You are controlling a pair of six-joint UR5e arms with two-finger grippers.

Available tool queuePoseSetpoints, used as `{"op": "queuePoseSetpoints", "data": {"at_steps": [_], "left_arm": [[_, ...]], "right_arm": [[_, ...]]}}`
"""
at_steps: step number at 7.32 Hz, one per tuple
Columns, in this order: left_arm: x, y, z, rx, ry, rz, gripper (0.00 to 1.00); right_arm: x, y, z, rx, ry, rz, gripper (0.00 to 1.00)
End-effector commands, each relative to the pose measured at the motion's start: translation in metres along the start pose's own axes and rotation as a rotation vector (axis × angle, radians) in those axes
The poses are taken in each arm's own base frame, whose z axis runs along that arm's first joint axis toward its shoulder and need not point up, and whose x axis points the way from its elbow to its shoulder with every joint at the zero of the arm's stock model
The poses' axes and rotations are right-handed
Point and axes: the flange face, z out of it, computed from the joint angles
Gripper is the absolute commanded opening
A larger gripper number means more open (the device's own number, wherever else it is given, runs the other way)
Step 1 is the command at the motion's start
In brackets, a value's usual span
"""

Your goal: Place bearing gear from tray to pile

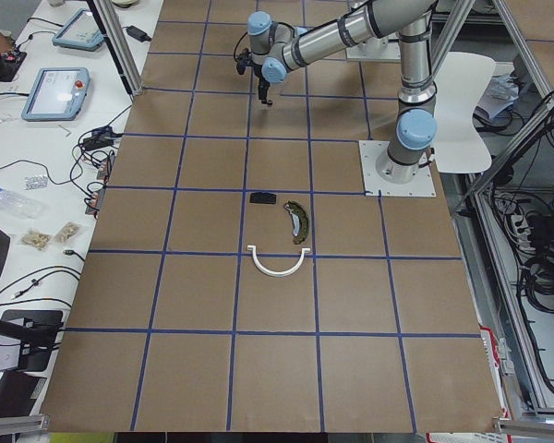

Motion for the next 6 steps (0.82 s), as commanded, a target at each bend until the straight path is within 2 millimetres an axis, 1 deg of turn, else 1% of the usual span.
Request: {"op": "queuePoseSetpoints", "data": {"at_steps": [1, 2, 3, 4, 5, 6], "left_arm": [[0.005, 0.0, 0.019, -0.012, 0.037, 0.0, 0.98], [0.006, -0.003, 0.027, -0.011, 0.037, 0.001, 0.91], [0.006, -0.004, 0.035, -0.018, 0.034, 0.002, 0.75], [0.007, -0.003, 0.036, -0.019, 0.03, 0.005, 0.65], [0.01, -0.001, 0.033, -0.014, 0.031, 0.01, 0.52], [0.009, -0.002, 0.035, -0.016, 0.027, 0.01, 0.47]], "right_arm": [[0.038, 0.055, 0.033, -0.004, 0.006, -0.269, 0.88], [0.05, 0.069, 0.058, 0.007, -0.009, -0.366, 0.88], [0.056, 0.081, 0.087, 0.01, -0.002, -0.473, 0.88], [0.057, 0.091, 0.102, -0.003, 0.05, -0.586, 0.87], [0.053, 0.096, 0.113, -0.008, 0.065, -0.651, 0.85], [0.048, 0.091, 0.123, 0.038, 0.06, -0.691, 0.84]]}}
